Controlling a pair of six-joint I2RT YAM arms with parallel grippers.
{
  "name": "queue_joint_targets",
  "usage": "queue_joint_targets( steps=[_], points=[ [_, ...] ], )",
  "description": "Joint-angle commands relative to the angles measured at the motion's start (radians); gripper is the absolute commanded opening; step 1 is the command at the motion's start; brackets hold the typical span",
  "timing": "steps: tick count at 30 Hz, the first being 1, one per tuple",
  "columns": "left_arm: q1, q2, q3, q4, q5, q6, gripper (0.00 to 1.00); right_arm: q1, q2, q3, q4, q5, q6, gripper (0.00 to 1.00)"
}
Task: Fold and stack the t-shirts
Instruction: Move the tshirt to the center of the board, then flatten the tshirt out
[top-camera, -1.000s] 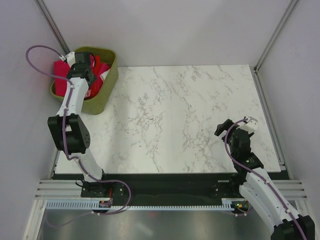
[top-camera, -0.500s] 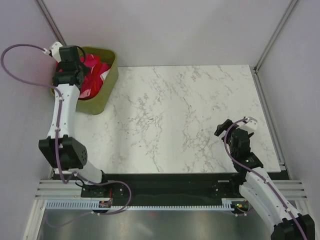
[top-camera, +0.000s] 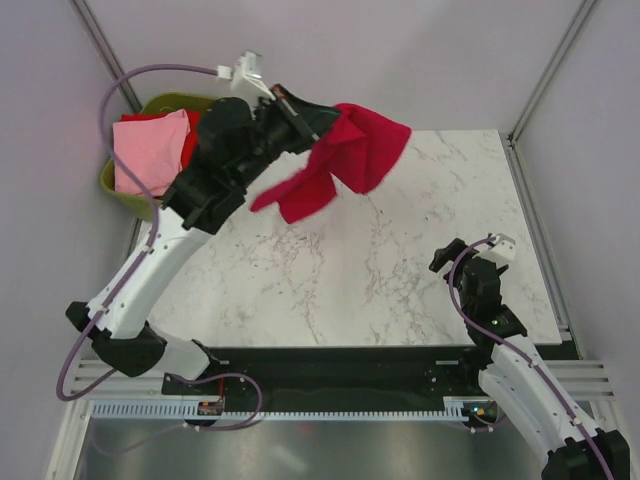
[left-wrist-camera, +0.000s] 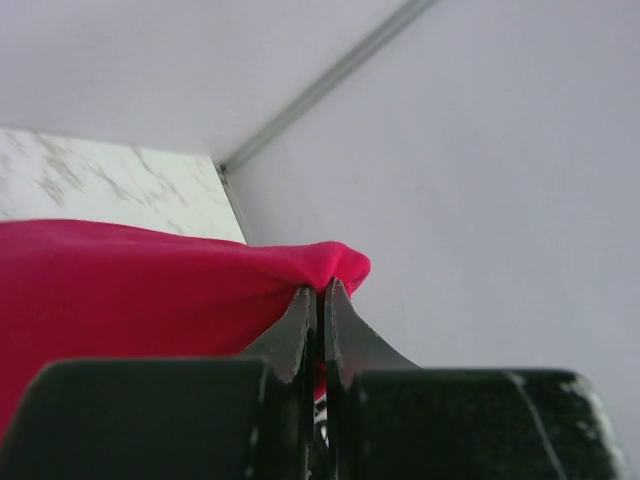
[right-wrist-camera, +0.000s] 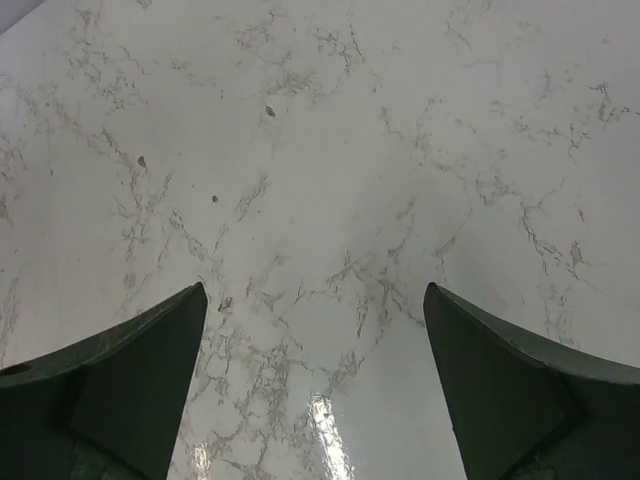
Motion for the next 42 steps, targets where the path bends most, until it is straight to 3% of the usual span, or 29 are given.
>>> queue_joint_targets(
  steps=[1, 3, 6, 9, 10, 11, 12, 13, 16, 21, 25, 28, 31, 35, 39, 42],
  points=[
    [-0.103, 0.093, 0.062, 0.088, 0.081, -0.098, 0.02, 0.001, -0.02, 0.025, 0.007, 0.023, 0.013, 0.98],
    [-0.107, 0.106, 0.078, 0.09, 0.096, -0.126, 0.02, 0.001, -0.03, 0.025, 0.004, 0.025, 0.014, 0.98],
    [-0.099, 0.053, -0.02, 0.111, 0.04, -0.129, 0.07, 0.001, -0.04, 0.022, -0.002, 0.028, 0.014, 0.98],
    [-0.075, -0.062, -0.277, 0.117, -0.074, -0.123, 0.23, 0.003, -0.043, 0.021, -0.002, 0.028, 0.016, 0.98],
    [-0.053, -0.105, -0.346, 0.122, -0.129, -0.129, 0.38, 0.001, -0.043, 0.022, -0.002, 0.028, 0.016, 0.98],
    [-0.041, -0.181, -0.42, 0.123, -0.16, -0.161, 0.47, 0.003, -0.034, 0.022, -0.002, 0.025, 0.014, 0.98],
    [-0.027, -0.229, -0.579, 0.125, -0.19, -0.19, 0.58, 0.001, -0.031, 0.024, -0.001, 0.025, 0.013, 0.98],
    [0.006, -0.27, -0.662, 0.132, -0.227, -0.222, 0.82, 0.0, -0.025, 0.028, 0.004, 0.022, 0.011, 0.98],
    [0.101, -0.436, -0.968, 0.192, -0.192, -0.299, 1.0, 0.001, 0.001, 0.035, 0.021, -0.018, -0.007, 0.98],
    [0.158, -0.666, -1.287, 0.282, -0.096, -0.229, 1.0, 0.001, 0.042, 0.061, -0.005, -0.032, -0.004, 0.98],
    [0.157, -0.694, -1.303, 0.285, -0.022, -0.042, 1.0, 0.001, 0.078, 0.119, -0.088, -0.057, 0.038, 0.96],
    [0.158, -0.662, -1.292, 0.301, 0.01, -0.036, 1.0, 0.001, 0.087, 0.172, -0.187, 0.003, 0.08, 0.8],
    [0.158, -0.638, -1.317, 0.349, 0.046, -0.107, 1.0, 0.001, 0.093, 0.241, -0.341, 0.035, 0.138, 0.74],
    [0.159, -0.576, -1.409, 0.617, 0.177, -0.124, 0.93, 0.001, 0.111, 0.269, -0.481, 0.015, 0.25, 0.71],
    [0.113, -0.42, -1.3, 0.549, 0.285, -0.096, 0.88, 0.0, 0.105, 0.228, -0.536, -0.026, 0.348, 0.68],
    [0.003, -0.34, -1.222, 0.489, 0.227, -0.023, 0.88, 0.001, 0.076, 0.173, -0.519, -0.017, 0.413, 0.68]
  ],
)
